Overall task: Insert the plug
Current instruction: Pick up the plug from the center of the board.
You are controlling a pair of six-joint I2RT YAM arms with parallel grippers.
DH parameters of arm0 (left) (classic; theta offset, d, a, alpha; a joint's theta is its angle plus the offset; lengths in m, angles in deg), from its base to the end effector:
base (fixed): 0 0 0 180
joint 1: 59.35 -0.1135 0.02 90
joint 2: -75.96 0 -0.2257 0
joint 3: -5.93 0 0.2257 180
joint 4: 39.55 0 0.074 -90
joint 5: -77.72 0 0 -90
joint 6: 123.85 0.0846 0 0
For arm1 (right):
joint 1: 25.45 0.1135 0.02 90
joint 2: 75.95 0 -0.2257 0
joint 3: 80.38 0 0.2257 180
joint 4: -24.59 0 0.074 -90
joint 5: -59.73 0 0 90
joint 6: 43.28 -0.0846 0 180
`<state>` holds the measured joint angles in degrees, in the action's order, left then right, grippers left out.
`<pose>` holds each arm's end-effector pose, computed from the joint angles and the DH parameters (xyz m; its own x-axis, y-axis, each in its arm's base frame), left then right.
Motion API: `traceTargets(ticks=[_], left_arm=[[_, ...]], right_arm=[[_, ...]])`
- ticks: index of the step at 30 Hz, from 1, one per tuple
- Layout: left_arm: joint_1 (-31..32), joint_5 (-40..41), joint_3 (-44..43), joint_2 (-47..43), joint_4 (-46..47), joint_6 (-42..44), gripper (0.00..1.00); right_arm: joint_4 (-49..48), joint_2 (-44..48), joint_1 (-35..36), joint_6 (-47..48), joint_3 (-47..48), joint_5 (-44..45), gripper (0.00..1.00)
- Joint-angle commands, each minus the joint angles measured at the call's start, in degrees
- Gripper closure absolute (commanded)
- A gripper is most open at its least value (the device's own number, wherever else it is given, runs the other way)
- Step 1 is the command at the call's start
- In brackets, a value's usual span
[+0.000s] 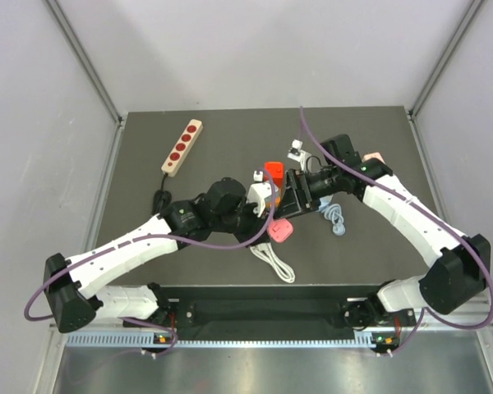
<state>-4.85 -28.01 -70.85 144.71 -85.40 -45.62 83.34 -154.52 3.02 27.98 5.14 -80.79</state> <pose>0.1465 -0.2449 0.2601 -0.5338 0.4103 -0.7394 0.8163 0.4783 -0.3239 0.2136 0.1901 0.2616 -0.8864 -0.2483 -0.3908 -0.4624 0.4342 0.7731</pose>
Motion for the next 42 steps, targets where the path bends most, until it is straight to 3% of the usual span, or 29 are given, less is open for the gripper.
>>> traceTargets(ticks=[1,8,15,21,31,37,42], left_arm=[[0.87,-1.85,-0.6,-0.99,2.4,1.93,1.0],[1.4,-1.32,-1.13,-0.9,2.57,2.45,1.0],[1.57,-0.89,-0.69,-1.43,2.75,2.72,1.0],[1.66,-0.18,-0.69,-1.08,3.45,2.89,1.0],[1.57,0.08,0.45,-2.04,4.24,2.81,1.0],[1.66,-0.45,0.63,-1.95,4.42,2.89,1.0],[1.66,-0.18,0.98,-2.13,4.6,3.42,1.0]], right_arm=[[-1.4,0.25,1.85,-0.85,0.03,-4.76,0.26],[-0.88,-1.59,2.73,-0.77,-1.81,-4.32,0.39],[-1.06,-1.41,4.4,-0.24,-2.43,-4.76,0.44],[-1.41,-2.21,5.28,0.02,-3.04,-4.76,0.58],[-2.81,-2.21,5.63,-0.15,-5.33,-4.32,0.56],[-6.15,-1.94,5.98,-1.91,-5.85,-6.08,0.67],[-8.87,-2.38,5.98,-3.58,-7.0,-6.26,0.65]])
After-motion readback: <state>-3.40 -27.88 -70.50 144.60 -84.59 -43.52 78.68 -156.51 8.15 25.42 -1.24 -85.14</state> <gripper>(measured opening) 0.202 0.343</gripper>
